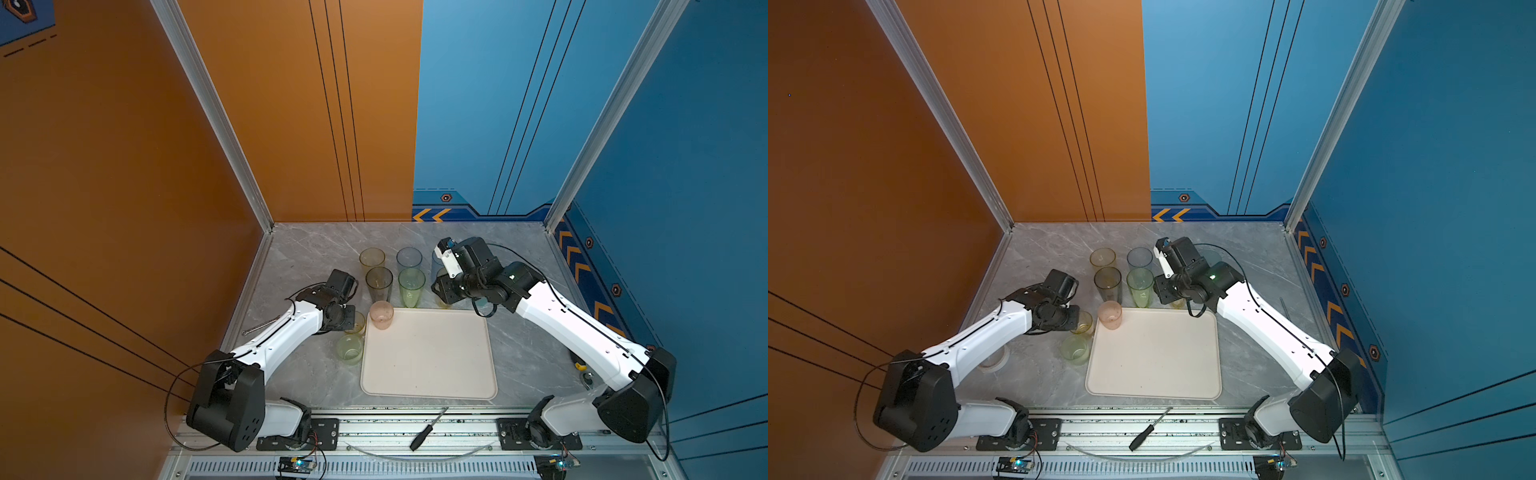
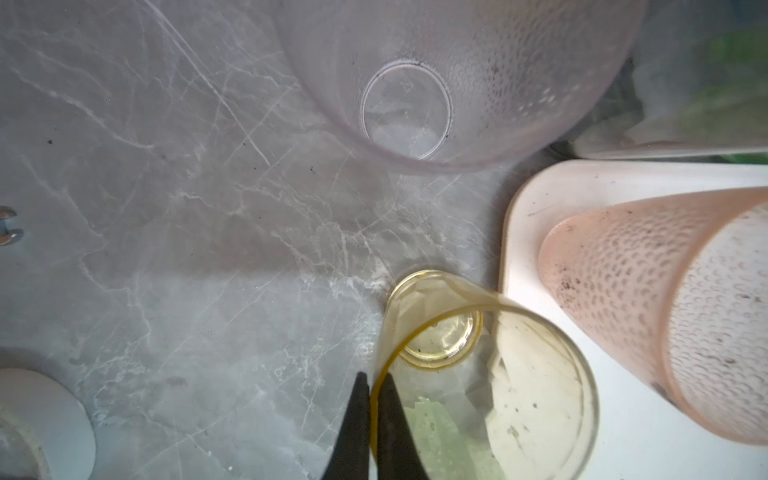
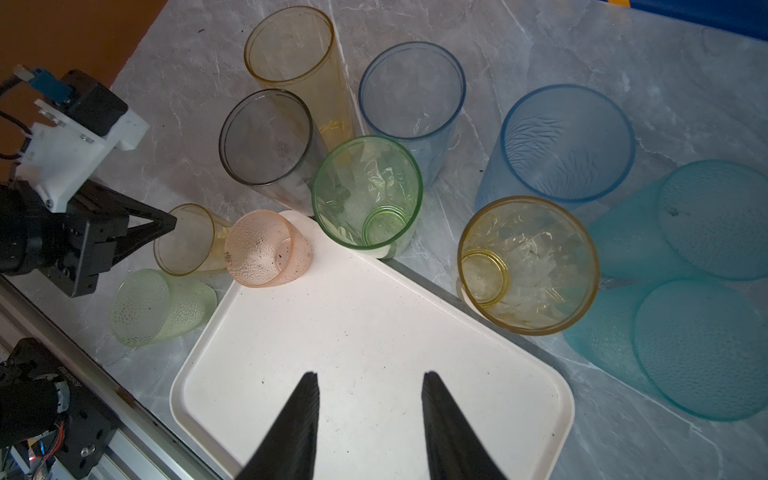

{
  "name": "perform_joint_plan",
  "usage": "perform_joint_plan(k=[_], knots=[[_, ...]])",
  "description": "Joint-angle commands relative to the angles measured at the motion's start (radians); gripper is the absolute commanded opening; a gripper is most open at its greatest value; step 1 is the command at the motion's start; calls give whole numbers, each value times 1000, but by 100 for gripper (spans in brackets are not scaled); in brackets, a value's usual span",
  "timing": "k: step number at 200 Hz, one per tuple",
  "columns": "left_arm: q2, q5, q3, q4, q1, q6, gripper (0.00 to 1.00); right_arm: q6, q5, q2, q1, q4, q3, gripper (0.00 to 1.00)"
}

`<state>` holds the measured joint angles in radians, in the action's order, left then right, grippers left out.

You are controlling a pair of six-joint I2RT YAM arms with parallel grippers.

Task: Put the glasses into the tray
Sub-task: 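Carry small yellow cup with left gripper onto tray beside pink cup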

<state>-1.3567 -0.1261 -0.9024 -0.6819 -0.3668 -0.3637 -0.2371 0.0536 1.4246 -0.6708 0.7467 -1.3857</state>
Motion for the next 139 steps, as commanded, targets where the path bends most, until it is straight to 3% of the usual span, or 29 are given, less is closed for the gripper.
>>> perform_joint_plan(k=[1, 60, 88, 139], knots=[[36, -23, -12, -42, 8, 15, 1, -16, 6, -23, 5, -9, 14, 40], [172, -121, -110, -148, 30, 66, 0, -22, -17, -42, 17, -8, 34, 40], [233, -104, -186, -178, 22, 79, 0, -26, -34, -63, 37, -7, 54, 40], [183, -84, -324, -182, -181, 68, 0, -39, -46, -139, 126, -1, 103, 40]])
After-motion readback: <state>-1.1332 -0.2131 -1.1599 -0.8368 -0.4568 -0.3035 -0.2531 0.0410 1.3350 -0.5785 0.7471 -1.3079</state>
